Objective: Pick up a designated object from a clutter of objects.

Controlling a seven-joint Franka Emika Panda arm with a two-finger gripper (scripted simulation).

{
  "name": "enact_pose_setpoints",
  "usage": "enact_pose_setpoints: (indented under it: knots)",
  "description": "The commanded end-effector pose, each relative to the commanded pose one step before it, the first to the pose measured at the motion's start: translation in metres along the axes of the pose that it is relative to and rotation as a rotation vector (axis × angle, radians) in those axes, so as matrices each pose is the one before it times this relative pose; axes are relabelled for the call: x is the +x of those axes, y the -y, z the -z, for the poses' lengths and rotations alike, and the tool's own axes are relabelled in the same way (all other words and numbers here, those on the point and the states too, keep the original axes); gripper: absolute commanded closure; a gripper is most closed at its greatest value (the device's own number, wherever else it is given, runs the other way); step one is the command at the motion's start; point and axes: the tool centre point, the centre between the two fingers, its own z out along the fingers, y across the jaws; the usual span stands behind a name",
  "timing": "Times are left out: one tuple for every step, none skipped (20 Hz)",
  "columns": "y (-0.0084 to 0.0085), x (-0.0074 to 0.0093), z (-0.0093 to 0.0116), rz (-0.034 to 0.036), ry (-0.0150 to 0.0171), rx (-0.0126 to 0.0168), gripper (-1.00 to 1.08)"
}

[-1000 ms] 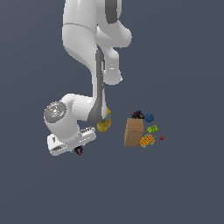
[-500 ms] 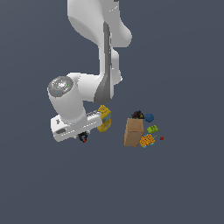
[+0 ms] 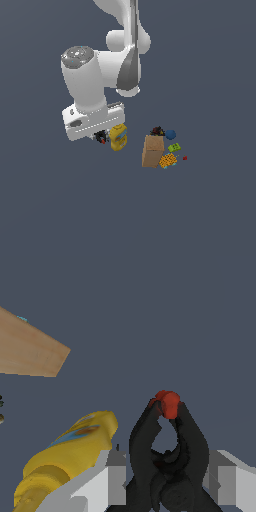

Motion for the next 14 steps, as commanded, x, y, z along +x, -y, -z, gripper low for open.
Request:
enact_pose_setpoints:
  knots:
    - [0.0124,-0.00568,0.0205,-0.00005,-0.00011,-0.00035,1.08]
    - [0.00491,-0.00213,0.00823,0.0,0.0,0.0,1.08]
    - [0.00496,-0.00213,0.00831,0.0,0.0,0.0,1.08]
    - [0.005,-0.00213,0.0084,0.0,0.0,0.0,1.08]
    - [0.00516,-0.00206,0.00849,0.00038,-0.00017,0.00026,1.08]
    - [0.00512,-0.00214,0.00861,0.0,0.0,0.0,1.08]
    - [0.00517,-0.00218,0.00876,0.00018,-0.0003,0.00034,1.08]
    - [0.00525,-0.00217,0.00887,0.0,0.0,0.0,1.08]
    - [0.00531,-0.00223,0.00908,0.00015,-0.00032,0.00034,1.08]
    - [0.00543,-0.00221,0.00922,0.0,0.0,0.0,1.08]
    - [0.00549,-0.00229,0.00947,0.00015,-0.00032,0.00034,1.08]
    - [0.00556,-0.00224,0.00951,0.0,0.0,0.0,1.08]
    - [0.00534,-0.00226,0.00935,0.00021,-0.00046,0.00047,1.08]
    - [0.00524,-0.00208,0.00904,0.0,0.0,0.0,1.08]
